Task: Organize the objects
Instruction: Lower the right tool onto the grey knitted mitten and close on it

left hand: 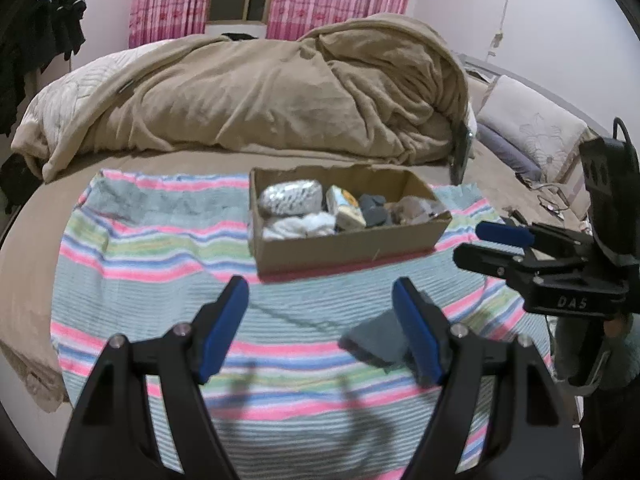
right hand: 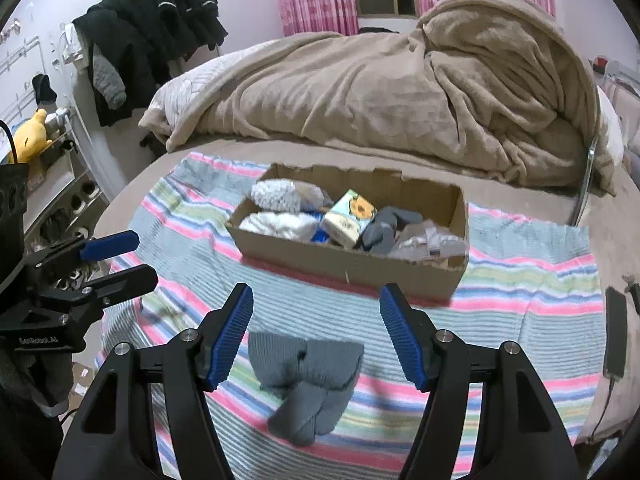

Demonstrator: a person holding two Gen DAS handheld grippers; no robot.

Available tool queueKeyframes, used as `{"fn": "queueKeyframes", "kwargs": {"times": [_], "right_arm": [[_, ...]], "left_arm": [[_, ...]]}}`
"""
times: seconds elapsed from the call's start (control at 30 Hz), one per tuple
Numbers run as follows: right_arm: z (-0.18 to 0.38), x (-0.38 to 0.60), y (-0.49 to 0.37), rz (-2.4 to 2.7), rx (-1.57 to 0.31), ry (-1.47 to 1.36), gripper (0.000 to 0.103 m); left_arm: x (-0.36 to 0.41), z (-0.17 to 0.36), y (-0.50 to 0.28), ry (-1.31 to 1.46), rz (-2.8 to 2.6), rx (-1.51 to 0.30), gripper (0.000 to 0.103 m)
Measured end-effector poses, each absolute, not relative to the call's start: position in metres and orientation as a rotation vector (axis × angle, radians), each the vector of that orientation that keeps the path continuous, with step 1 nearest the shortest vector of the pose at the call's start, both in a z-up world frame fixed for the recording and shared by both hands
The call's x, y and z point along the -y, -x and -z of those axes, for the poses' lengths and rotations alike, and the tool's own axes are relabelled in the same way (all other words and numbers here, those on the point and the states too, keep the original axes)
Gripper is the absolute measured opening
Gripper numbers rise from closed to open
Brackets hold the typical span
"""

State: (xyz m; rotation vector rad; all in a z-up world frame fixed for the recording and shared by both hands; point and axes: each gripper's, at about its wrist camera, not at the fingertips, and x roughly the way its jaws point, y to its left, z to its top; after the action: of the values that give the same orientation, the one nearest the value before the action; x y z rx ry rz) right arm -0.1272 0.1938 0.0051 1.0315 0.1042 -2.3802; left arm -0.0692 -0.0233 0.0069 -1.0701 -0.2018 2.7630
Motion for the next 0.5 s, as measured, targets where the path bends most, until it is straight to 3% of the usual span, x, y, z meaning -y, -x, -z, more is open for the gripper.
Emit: {"fn": "queueKeyframes", "kwargs": {"times": [0.5], "right_arm": [[0.052,-0.198,0.130,2.335,-0.102,-1.184,0.069]], "left_arm": [[0.025,0.032,0.065,1.172,-2.757,0.248,0.076]]}}
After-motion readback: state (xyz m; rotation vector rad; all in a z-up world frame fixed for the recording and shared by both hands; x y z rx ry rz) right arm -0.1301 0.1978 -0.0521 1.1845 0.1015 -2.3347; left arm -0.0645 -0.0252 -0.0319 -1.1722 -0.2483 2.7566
